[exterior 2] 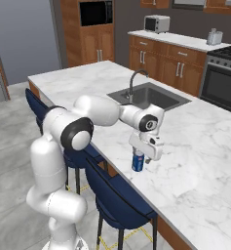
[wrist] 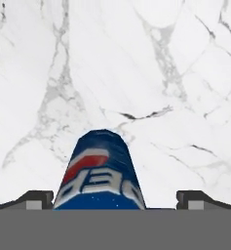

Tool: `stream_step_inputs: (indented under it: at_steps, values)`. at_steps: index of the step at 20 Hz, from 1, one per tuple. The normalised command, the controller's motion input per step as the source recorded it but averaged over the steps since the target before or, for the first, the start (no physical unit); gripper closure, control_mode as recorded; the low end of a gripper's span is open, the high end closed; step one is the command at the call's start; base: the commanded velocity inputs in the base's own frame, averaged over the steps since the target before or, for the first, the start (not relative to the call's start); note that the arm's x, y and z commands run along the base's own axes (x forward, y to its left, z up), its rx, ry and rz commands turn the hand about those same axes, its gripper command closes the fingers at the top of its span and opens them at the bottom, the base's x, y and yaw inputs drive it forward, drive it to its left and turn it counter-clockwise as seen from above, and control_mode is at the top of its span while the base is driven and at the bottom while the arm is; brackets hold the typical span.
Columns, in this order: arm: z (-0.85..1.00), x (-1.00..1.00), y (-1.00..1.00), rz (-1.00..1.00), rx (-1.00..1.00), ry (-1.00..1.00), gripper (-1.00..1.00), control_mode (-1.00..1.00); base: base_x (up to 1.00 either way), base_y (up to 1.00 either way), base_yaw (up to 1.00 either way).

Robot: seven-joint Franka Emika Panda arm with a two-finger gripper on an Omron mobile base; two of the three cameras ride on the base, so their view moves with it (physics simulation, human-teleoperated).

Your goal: Four empty soda cans are scattered around the kitchen. Gather all the cans and cluster them next to the stove for recycling.

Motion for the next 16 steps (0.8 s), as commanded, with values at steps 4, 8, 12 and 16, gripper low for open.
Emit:
stream_step_inputs:
  at_steps: [4, 8, 12, 16]
  values:
    - [-0.08, 0.00, 0.00, -0.08, 0.00, -0.03, -1.00, -1.00, 0.00, 0.00, 0.00]
    - [-0.12, -0.01, 0.07, -0.14, 0.00, 0.00, -1.00, -1.00, 0.00, 0.00, 0.00]
    - [-0.12, 0.02, 0.18, -0.13, -0.04, -0.02, -1.00, -1.00, 0.00, 0.00, 0.00]
    - [-0.02, 0.07, 0.09, -0.10, -0.11, -0.01, -1.00, -1.00, 0.00, 0.00, 0.00]
